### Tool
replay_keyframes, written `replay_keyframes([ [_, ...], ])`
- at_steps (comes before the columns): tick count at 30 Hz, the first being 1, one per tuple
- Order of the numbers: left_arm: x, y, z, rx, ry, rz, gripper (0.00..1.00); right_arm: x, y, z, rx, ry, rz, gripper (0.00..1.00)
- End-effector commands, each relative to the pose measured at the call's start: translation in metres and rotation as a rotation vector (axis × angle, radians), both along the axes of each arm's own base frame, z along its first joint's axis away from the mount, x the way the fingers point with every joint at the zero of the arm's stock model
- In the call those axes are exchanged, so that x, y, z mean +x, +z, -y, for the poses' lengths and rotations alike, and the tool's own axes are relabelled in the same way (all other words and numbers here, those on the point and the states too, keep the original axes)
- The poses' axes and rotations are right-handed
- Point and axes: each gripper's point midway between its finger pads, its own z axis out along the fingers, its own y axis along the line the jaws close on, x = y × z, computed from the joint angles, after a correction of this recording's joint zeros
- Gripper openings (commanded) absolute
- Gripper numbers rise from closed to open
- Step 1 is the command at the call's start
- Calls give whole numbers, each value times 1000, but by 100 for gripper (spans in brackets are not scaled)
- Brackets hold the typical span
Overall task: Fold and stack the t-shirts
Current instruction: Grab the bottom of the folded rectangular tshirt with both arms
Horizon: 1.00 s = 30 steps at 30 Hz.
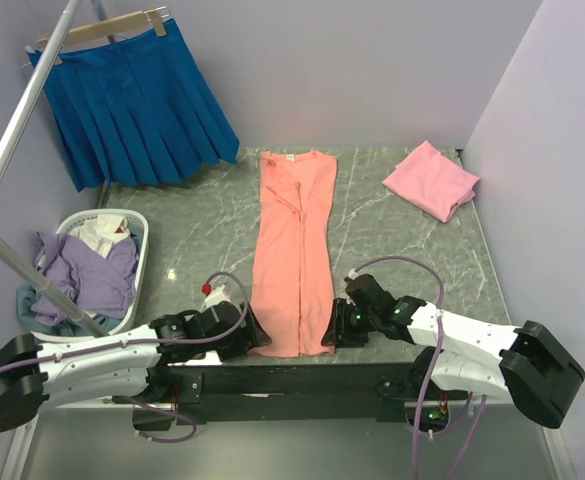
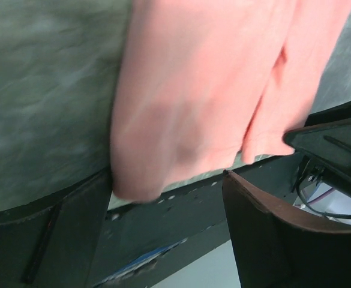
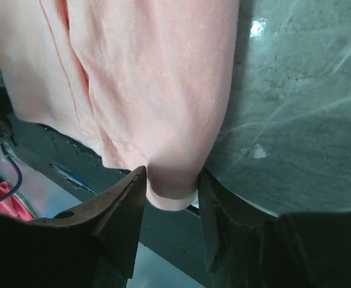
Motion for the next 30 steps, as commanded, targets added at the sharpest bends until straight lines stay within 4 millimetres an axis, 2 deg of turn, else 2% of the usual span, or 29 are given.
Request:
replay_keyframes([
  [1,-30,-44,-66,244,27,-110,82,0,-7,17,-99,-38,5,51],
  [4,-32,-41,-66,226,36,-120,84,-1,-5,22,-111,-62,11,65],
  [7,-32,-43,-67,236,39,-126,83,0,-5,29,-126,-87,24,68],
  [10,-30,-47,-66,268,45,-133,73,-2,-7,31,-124,-94,20,60],
  [11,-30,-48,-67,283,46,-135,67,-2,-8,30,-120,-96,21,58],
  [13,-30,-52,-69,318,50,-148,62,-4,-11,30,-120,-94,9,56],
  [14,-30,-54,-69,329,50,-151,56,-4,-12,29,-116,-94,11,53],
  [17,-28,-59,-71,349,67,-158,49,-3,-14,27,-103,-90,13,49],
  [28,-24,-63,-73,382,94,-155,53,-5,-22,18,-80,-65,-14,47],
  [30,-25,-64,-73,382,94,-159,48,-4,-22,18,-79,-64,-13,39],
])
